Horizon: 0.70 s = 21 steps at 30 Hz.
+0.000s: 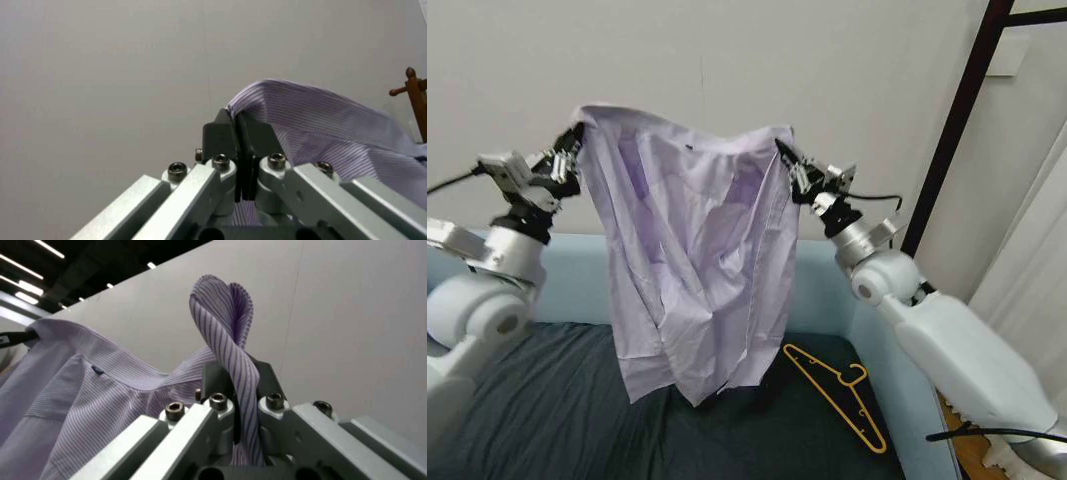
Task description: Pick up the clothes from the sofa and hang them on the clothes hanger.
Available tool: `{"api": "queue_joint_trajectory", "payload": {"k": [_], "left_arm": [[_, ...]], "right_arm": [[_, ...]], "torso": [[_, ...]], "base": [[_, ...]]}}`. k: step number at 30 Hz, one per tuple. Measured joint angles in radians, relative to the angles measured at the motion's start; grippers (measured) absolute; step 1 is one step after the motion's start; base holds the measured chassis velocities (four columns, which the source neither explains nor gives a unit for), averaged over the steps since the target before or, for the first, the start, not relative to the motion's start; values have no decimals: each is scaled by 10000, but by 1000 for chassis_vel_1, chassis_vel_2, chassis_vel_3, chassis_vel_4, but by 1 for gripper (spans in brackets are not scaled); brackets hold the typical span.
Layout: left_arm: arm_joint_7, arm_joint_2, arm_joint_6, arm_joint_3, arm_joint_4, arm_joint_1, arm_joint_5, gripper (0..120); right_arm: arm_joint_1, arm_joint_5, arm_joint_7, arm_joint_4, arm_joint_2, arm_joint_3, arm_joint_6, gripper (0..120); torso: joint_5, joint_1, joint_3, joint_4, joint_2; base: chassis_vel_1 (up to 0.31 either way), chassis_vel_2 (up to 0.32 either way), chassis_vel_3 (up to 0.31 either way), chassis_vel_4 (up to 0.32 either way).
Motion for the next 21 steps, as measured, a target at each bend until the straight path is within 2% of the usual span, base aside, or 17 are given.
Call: {"api": "queue_joint_trajectory", "payload": {"k": [5,11,16,21], "left_arm": [[46,196,370,-76,-148,186,483,0],[301,-76,553,-182,-318,1249,1270,0],[393,-172,734,-241,-499,1427,1358,0],[3,-109,1215,-706,-1127,2025,1901,0]], "right_arm": [[187,-359,224,300,-438,59,-611,0],[-209,-934,200,56,-346,62,-569,0],[-188,-1311,286,-320,-192,110,-380,0],[-157,-1609,911,-489,-274,265,-365,0]], "torso": [[1,0,-1,0,1],[-1,0,1,2,-1],[0,0,1,2,0],[2,0,1,2,-1]], "base": [[0,0,0,0],[0,0,0,0],[0,0,0,0],[0,0,0,0]]}}
